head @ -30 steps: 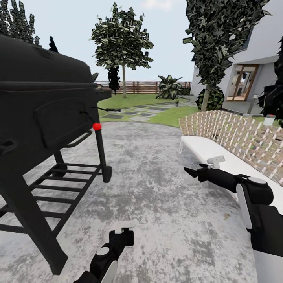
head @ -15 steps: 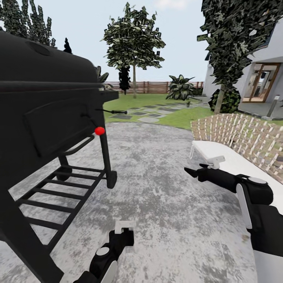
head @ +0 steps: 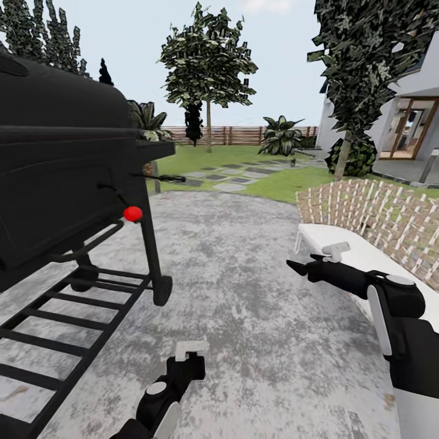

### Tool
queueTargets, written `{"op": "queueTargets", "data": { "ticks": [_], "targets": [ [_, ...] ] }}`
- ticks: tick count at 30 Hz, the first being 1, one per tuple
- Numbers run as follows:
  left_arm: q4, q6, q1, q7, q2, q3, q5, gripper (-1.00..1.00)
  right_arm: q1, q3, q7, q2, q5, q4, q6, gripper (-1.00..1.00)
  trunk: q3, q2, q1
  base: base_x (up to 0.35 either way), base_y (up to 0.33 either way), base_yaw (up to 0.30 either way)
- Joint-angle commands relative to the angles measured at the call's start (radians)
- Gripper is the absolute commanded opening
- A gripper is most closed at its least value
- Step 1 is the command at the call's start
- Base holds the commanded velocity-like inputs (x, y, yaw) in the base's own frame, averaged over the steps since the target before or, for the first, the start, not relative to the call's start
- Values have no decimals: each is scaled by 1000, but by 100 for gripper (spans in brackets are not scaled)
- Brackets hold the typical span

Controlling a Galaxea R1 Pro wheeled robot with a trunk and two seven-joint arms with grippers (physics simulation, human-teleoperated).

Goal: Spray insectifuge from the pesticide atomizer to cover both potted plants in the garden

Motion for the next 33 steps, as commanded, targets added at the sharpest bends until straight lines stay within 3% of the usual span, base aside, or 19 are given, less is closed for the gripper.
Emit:
{"op": "queueTargets", "data": {
  "ticks": [1,33],
  "targets": [
    [-2,3,-1,8,0,1,10,-100,-1,-1,5,0,1,-1,6,100,-1,0,0,325,-174,0],
    [-2,3,-1,4,0,9,12,-100,-1,4,7,3,1,-1,2,100,-1,0,0,325,-168,0]
  ]
}}
